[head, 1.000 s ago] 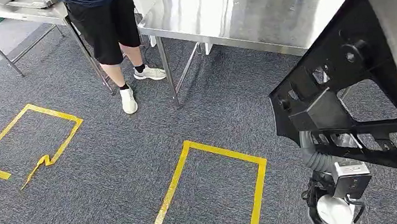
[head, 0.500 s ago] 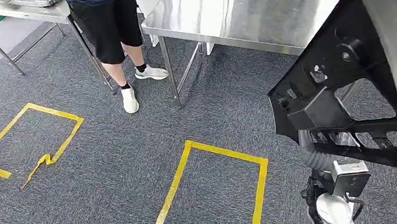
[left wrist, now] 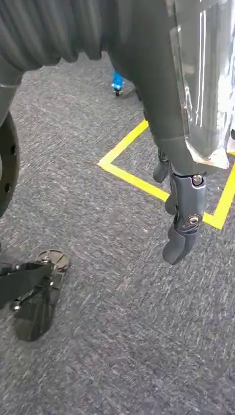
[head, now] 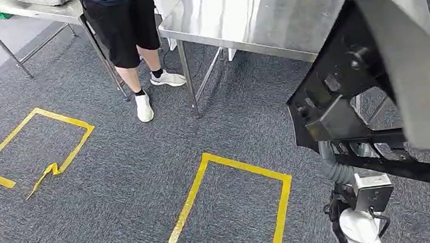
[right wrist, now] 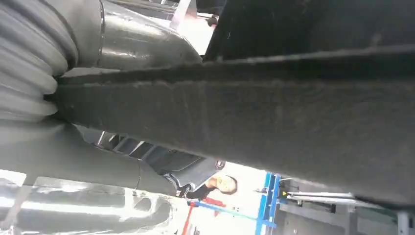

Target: Take the parts from the cabinet and place them on the table.

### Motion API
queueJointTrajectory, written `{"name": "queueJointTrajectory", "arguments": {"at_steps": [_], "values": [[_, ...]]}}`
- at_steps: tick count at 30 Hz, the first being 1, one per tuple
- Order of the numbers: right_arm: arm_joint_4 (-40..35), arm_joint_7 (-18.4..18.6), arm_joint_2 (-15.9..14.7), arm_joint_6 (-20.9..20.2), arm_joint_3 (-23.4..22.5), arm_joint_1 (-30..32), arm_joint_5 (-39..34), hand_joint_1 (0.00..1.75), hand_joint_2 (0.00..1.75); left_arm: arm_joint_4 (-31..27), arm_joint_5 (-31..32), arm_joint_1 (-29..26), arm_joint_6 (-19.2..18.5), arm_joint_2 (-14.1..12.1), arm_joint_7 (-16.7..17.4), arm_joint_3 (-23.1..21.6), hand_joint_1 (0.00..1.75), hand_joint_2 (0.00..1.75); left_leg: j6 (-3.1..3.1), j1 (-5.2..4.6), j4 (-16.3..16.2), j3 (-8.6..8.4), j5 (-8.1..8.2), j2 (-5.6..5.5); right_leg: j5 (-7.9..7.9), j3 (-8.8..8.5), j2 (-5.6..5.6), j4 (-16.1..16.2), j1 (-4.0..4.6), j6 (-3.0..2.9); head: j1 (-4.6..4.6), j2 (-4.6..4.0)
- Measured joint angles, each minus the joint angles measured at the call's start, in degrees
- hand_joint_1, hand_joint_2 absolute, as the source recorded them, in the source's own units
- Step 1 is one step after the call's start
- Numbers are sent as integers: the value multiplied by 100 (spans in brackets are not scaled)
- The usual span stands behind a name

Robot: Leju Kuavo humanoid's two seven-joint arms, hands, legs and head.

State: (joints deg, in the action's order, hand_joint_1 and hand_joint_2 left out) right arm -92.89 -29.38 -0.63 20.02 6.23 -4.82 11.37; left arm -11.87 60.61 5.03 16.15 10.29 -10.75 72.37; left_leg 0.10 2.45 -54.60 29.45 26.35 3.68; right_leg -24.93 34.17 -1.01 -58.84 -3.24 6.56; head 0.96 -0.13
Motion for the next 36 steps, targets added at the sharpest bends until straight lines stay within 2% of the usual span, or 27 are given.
{"name": "queueJointTrajectory", "arguments": {"at_steps": [1, 2, 3, 5, 6, 7, 8, 10, 11, 12, 13, 15, 16, 17, 18, 20, 21, 22, 25, 26, 27, 29, 30, 31, 33, 35, 36], "values": [[11, 0, 2, 0, 2, -2, -4, 175, 175, -8, 0, 0, 4, -30, 0, 2, 0, 175, -90, -29, -78, 38, 63, -3, -93, -32, -35, 62, 13, 7, 26, 0], [13, -6, 9, 2, 13, 1, -7, 175, 175, -2, -2, 6, 15, -24, 2, 7, 0, 175, -151, -24, -190, 78, 124, -6, -97, -39, 56, 78, 24, -136, 70, 0], [18, 5, -7, 4, 15, 7, -18, 175, 175, -7, -7, 6, 26, -28, 2, 7, 0, 175, -152, -31, -166, 89, 112, -13, -123, -10, 58, 8, 39, -239, 48, 0], [17, 2, -7, 17, 20, 15, -9, 175, 175, -4, -7, 1, 48, -22, 4, 9, 0, 175, -189, 8, -179, 74, 135, -5, -160, 28, 113, -48, 43, -299, 29, 0], [17, 2, -9, 18, 28, 15, -2, 175, 175, -4, -6, 4, 48, -15, 4, 9, 0, 175, -215, 34, -207, 72, 184, -21, -174, -4, 136, -41, 49, -363, 11, 0], [15, -4, -7, 20, 31, 12, -2, 175, 175, -4, -7, 10, 48, -18, 2, 9, 0, 175, -195, 39, -390, 150, 327, -157, -178, -24, 142, -42, 50, -399, 4, 0], [15, -4, -4, 20, 31, -12, -2, 175, 175, -4, -4, 10, 48, -13, -2, 9, 0, 175, -176, 14, -797, 358, 541, -260, -191, -32, 154, -43, 64, -420, -6, 0], [17, -7, 2, 22, 44, -5, -2, 175, 175, -2, -7, -1, 48, -9, -9, 11, 0, 175, -144, -25, -1814, 942, 912, -325, -216, -38, 186, -44, 112, -459, -35, 0], [17, -4, 2, 22, 46, 4, -2, 175, 175, -2, -7, -6, 48, -9, -9, 11, 0, 175, -112, -43, -2106, 1153, 944, -325, -227, -46, 208, -45, 148, -476, -39, 0], [17, -4, 2, 22, 46, 5, -2, 175, 175, -2, -9, -13, 48, -9, -9, 13, 0, 175, -52, -70, -2118, 1238, 825, -326, -237, -64, 233, -45, 176, -491, -33, 0], [17, -4, 2, 22, 46, 2, -2, 175, 175, -2, -9, -15, 48, -9, -9, 13, 0, 175, 25, -105, -1889, 1182, 600, -331, -250, -88, 261, -43, 203, -509, -37, 0], [17, -7, 2, 33, 46, -4, -4, 175, 175, -2, -7, -14, 46, -9, -9, 13, 0, 175, 209, -199, -980, 797, 45, -401, -273, -147, 302, -36, 249, -541, -35, 0], [17, -7, 4, 33, 48, -6, -9, 175, 175, -4, -7, -14, 46, -20, -9, 13, 0, 175, 329, -256, -558, 617, -95, -489, -284, -159, 316, -32, 240, -555, -33, 0], [17, -7, 7, 33, 48, -8, -13, 175, 175, -2, -2, -7, 46, -40, -9, 11, 0, 175, 353, -262, -504, 576, -26, -447, -301, -143, 329, -46, 334, -532, -15, 0], [17, -7, 7, 35, 48, -8, -18, 175, 175, -2, -4, -6, 48, -31, -9, 11, 0, 175, 317, -295, -487, 581, -22, -400, -304, -125, 336, -37, 276, -525, -37, 0], [18, -7, 9, 35, 52, -9, -13, 175, 175, -2, -11, -7, 52, -26, 9, 13, 0, 175, 324, -329, -462, 584, -21, -400, -306, -136, 338, -3, 255, -485, -50, 0], [11, -9, 7, 35, 57, -15, -2, 175, 175, 0, -11, -6, 52, -22, 15, 13, 0, 175, 311, -283, -355, 499, -62, -386, -323, -142, 341, 10, 307, -441, -46, 0], [13, -11, 2, 35, 57, -11, -2, 175, 175, 0, -15, -9, 55, -11, 20, 13, 0, 175, 298, -263, -264, 430, -95, -372, -375, -92, 251, -120, 283, -434, -39, 0], [20, -13, 4, 35, 63, -54, -13, 175, 175, 0, -17, -7, 61, -7, 24, 13, 0, 175, 338, -266, -242, 397, -80, -335, -825, 522, 185, -1268, 282, -480, -22, 0], [33, -11, 0, 35, 63, -43, -15, 175, 175, 0, -17, -8, 61, 4, 24, 13, 0, 175, 350, -267, -244, 398, -70, -327, -921, 743, 183, -1644, 281, -462, -22, 0], [46, -11, 0, 35, 63, -40, -15, 175, 175, 0, -17, -9, 61, 2, 22, 15, 0, 175, 345, -267, -245, 391, -59, -325, -890, 838, 180, -1749, 272, -413, -15, 0], [52, -11, -4, 35, 63, -45, -15, 175, 175, 0, -17, -10, 61, 7, 22, 15, 0, 175, 327, -261, -251, 358, -31, -325, -592, 628, 158, -1227, 248, -293, -17, 0], [52, -11, -7, 35, 63, -50, -15, 175, 175, 0, -13, -10, 61, 13, 17, 13, 0, 175, 301, -255, -256, 319, -2, -325, -308, 305, 123, -563, 239, -222, -17, 0], [52, -11, -9, 35, 68, -56, -17, 175, 175, 0, -7, -10, 61, 15, 13, 13, 0, 175, 271, -262, -264, 298, 26, -325, -137, 64, 55, -79, 235, -197, -11, 0], [55, -9, -9, 35, 70, -74, -22, 175, 175, 0, -2, -9, 61, 17, 7, 13, 0, 175, 217, -318, -301, 302, 80, -313, -107, -29, 61, 76, 253, -351, -17, 0], [66, -9, -24, 42, 68, -71, -35, 175, 175, 0, 0, -11, 63, 13, 4, 13, 0, 175, 193, -307, -288, 290, 86, -295, -119, -26, 81, 74, 272, -433, -17, 0], [66, -9, -28, 44, 68, -77, -39, 175, 175, 0, 4, -10, 63, 13, 7, 13, 0, 175, 163, -299, -303, 287, 120, -286, -114, -49, 103, 93, 224, -465, -11, 0]]}}
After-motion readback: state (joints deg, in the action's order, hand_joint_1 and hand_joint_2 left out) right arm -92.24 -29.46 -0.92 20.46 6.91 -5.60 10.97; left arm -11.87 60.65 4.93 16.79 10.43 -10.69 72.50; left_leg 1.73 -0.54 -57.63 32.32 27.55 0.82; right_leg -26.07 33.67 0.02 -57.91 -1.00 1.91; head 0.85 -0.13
